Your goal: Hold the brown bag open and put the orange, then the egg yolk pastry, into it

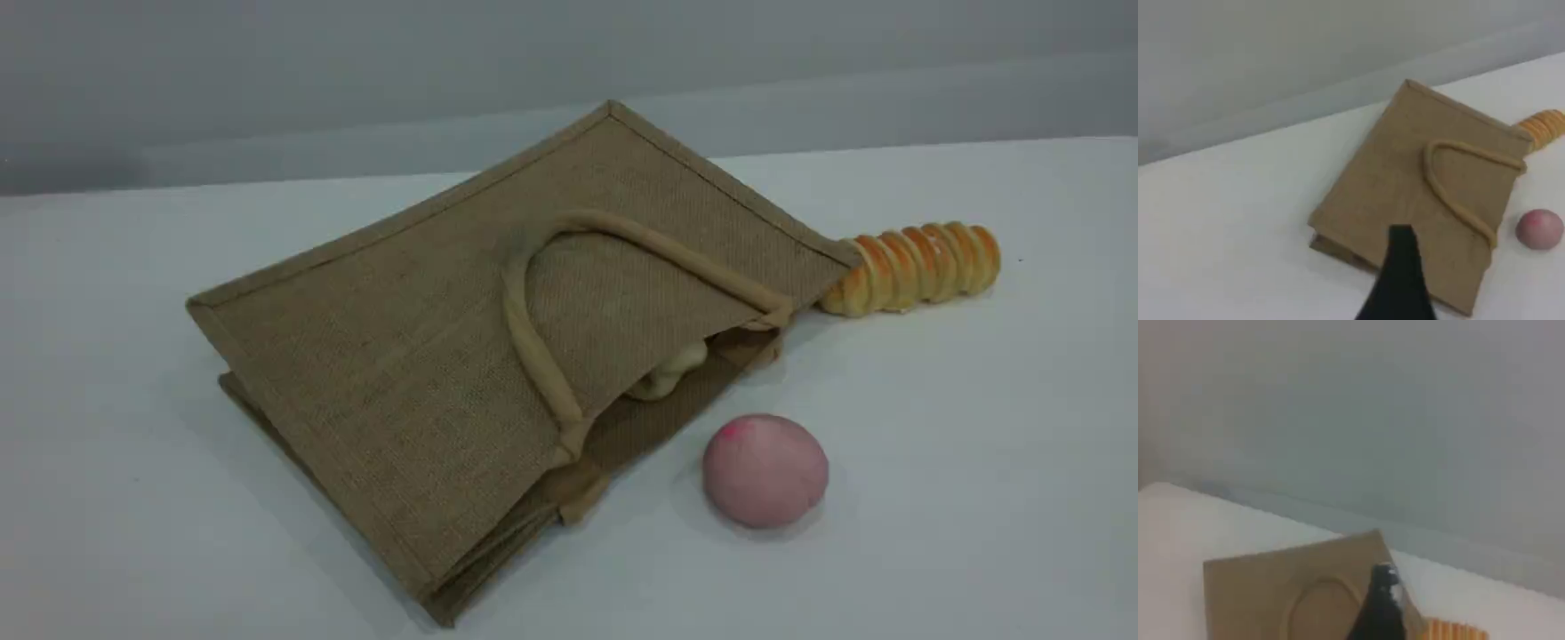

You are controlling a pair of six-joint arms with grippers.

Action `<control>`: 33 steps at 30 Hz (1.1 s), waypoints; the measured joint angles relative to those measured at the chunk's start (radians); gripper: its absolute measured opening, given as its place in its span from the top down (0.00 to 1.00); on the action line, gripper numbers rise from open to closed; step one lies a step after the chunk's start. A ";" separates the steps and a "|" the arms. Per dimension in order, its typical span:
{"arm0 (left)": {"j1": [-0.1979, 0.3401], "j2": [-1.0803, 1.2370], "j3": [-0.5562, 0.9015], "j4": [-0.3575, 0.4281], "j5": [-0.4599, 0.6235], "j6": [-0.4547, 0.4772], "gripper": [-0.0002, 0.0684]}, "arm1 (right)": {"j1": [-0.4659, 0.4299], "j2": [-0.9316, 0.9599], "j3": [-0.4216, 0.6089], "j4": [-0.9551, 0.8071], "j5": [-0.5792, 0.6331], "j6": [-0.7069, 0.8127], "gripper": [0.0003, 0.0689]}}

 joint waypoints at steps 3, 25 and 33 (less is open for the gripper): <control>0.000 -0.094 0.071 0.000 0.000 0.000 0.21 | 0.000 -0.083 0.100 0.004 0.000 -0.001 0.17; 0.000 -0.211 0.544 0.048 -0.004 0.014 0.21 | 0.000 -0.345 0.778 -0.081 -0.139 -0.057 0.17; 0.000 -0.253 0.583 0.052 -0.040 0.019 0.21 | 0.000 -0.345 0.786 -0.084 -0.153 -0.056 0.17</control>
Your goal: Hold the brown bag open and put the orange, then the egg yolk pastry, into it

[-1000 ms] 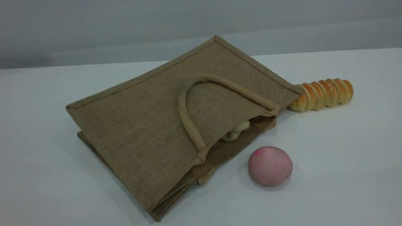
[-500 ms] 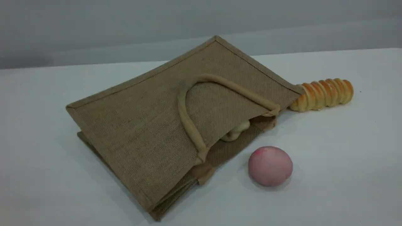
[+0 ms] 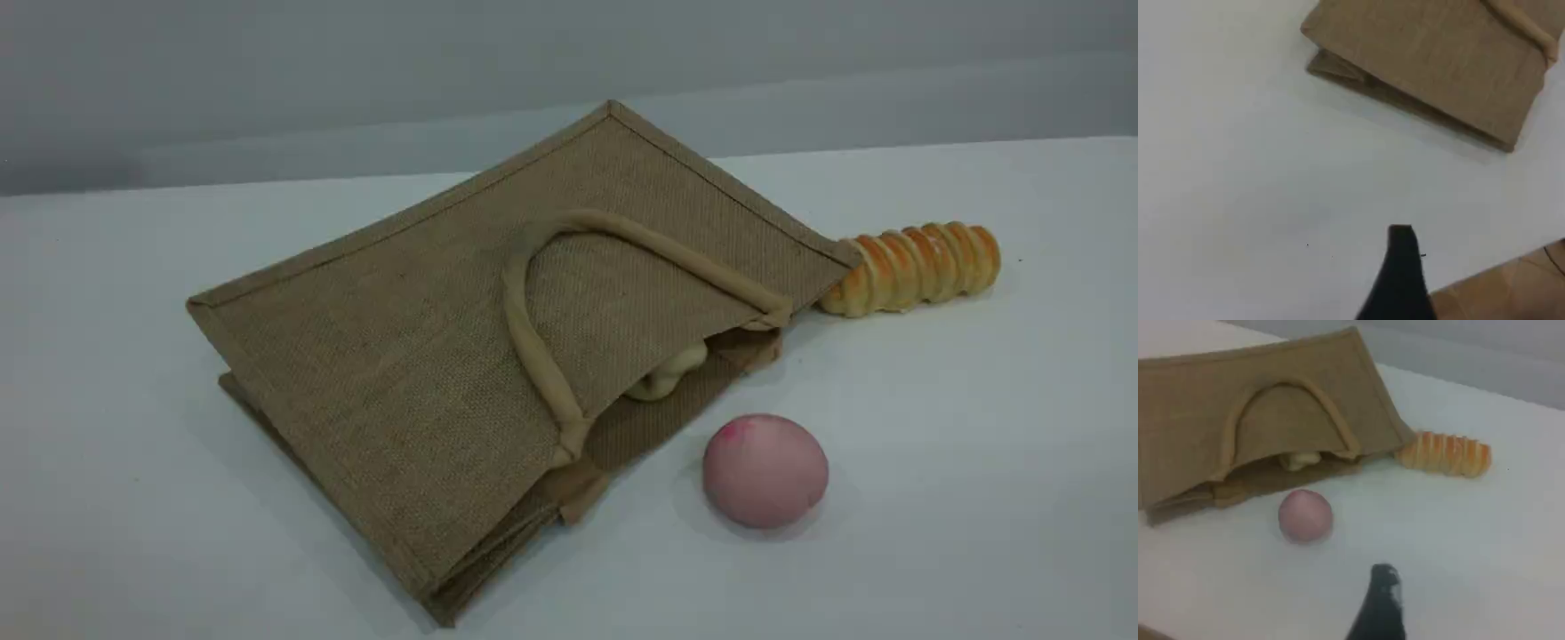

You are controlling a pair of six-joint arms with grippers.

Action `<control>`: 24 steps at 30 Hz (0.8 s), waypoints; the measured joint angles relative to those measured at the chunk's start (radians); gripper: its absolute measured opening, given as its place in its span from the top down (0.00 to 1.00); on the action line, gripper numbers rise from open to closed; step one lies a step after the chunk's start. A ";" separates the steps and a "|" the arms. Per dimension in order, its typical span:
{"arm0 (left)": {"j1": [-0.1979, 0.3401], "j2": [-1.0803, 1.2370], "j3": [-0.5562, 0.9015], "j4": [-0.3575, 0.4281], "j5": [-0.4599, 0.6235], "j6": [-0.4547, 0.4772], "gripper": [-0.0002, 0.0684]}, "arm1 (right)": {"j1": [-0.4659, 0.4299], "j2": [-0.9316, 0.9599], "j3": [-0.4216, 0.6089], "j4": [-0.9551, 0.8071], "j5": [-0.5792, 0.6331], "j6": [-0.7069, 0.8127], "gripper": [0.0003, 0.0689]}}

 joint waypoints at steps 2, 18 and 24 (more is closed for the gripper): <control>0.000 -0.018 0.033 0.000 -0.022 0.000 0.21 | 0.000 0.000 0.000 -0.001 0.000 0.000 0.17; 0.000 -0.078 0.094 0.030 -0.103 -0.080 0.22 | 0.000 0.000 -0.001 0.000 0.004 0.001 0.17; 0.000 -0.078 0.093 0.027 -0.103 -0.080 0.24 | 0.000 0.000 -0.001 0.000 0.004 0.001 0.17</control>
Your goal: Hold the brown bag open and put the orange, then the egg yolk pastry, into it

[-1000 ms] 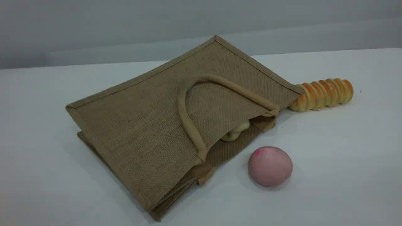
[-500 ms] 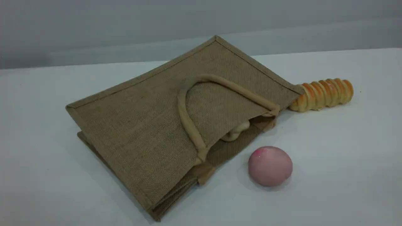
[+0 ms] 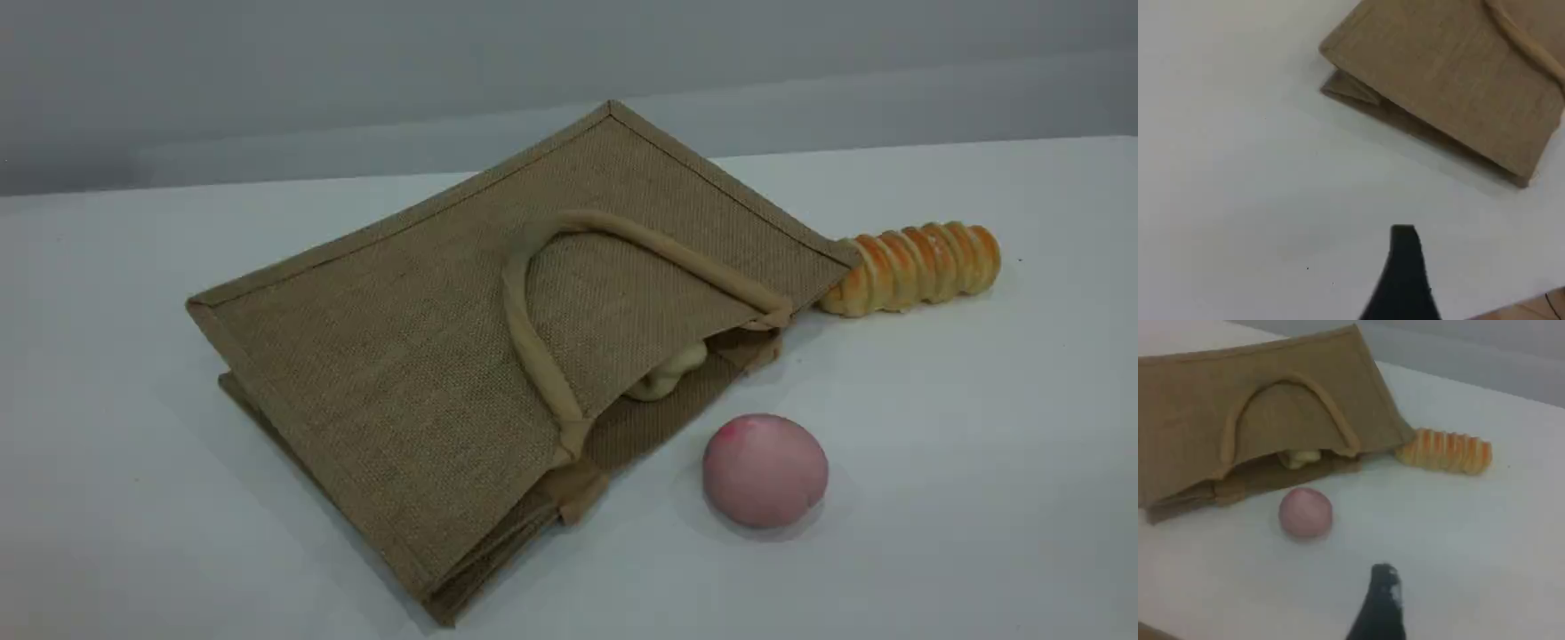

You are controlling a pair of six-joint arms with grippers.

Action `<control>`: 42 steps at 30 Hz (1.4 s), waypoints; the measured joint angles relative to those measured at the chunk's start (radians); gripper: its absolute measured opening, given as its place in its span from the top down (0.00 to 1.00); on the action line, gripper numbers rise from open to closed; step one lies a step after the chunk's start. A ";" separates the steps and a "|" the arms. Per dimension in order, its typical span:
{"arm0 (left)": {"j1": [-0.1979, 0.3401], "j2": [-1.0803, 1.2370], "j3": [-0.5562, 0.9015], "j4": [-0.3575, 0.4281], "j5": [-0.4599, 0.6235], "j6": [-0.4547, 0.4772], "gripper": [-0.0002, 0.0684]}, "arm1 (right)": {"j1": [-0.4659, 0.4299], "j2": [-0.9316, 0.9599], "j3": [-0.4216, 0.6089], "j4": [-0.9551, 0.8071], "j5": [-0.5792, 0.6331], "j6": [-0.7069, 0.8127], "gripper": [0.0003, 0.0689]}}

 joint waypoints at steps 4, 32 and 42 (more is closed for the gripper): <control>0.000 0.000 -0.001 0.000 0.000 0.000 0.24 | 0.000 0.000 0.000 0.000 0.000 0.000 0.17; 0.189 -0.146 -0.001 -0.001 0.001 0.000 0.24 | -0.019 0.000 0.000 0.001 0.000 0.000 0.17; 0.189 -0.146 -0.001 -0.002 0.000 0.000 0.24 | -0.021 0.000 0.000 0.001 0.000 0.000 0.17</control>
